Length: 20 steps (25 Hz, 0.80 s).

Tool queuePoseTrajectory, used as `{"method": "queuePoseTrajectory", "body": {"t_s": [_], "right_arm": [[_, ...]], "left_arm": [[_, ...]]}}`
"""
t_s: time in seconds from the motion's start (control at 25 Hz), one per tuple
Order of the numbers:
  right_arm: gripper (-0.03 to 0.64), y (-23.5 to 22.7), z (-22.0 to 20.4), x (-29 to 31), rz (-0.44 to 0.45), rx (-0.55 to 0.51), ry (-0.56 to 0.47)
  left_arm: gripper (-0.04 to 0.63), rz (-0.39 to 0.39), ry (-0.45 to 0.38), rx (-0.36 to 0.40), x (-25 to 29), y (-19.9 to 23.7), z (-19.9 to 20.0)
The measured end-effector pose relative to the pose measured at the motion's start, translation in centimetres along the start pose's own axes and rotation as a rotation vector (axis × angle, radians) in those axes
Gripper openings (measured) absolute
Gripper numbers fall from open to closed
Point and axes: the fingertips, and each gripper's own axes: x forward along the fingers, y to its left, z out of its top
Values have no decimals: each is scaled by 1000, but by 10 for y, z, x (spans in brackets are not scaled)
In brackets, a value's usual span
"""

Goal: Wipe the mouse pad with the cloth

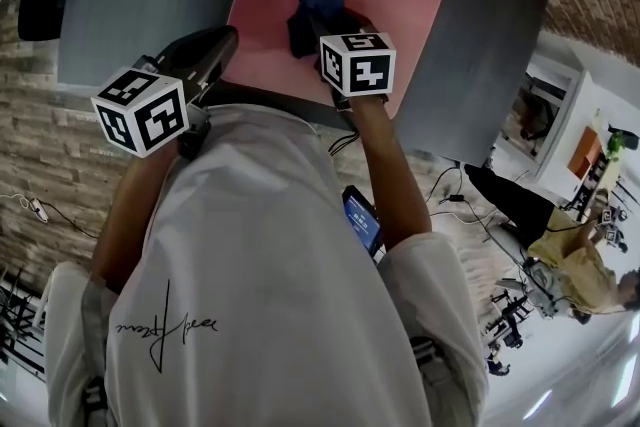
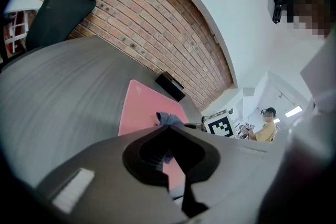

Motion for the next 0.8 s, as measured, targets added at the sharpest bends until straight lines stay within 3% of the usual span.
{"method": "queuePoseTrajectory", "body": {"t_s": [0.32,0.8], "right_arm": [[97,-11,1,-46,-52,84,-104],[92,5,0,-100,-18,126,-198]], "left_arm": [[2,-16,0,28,10,-15,-3],[2,-14,0,86,16,-32,-7]]}}
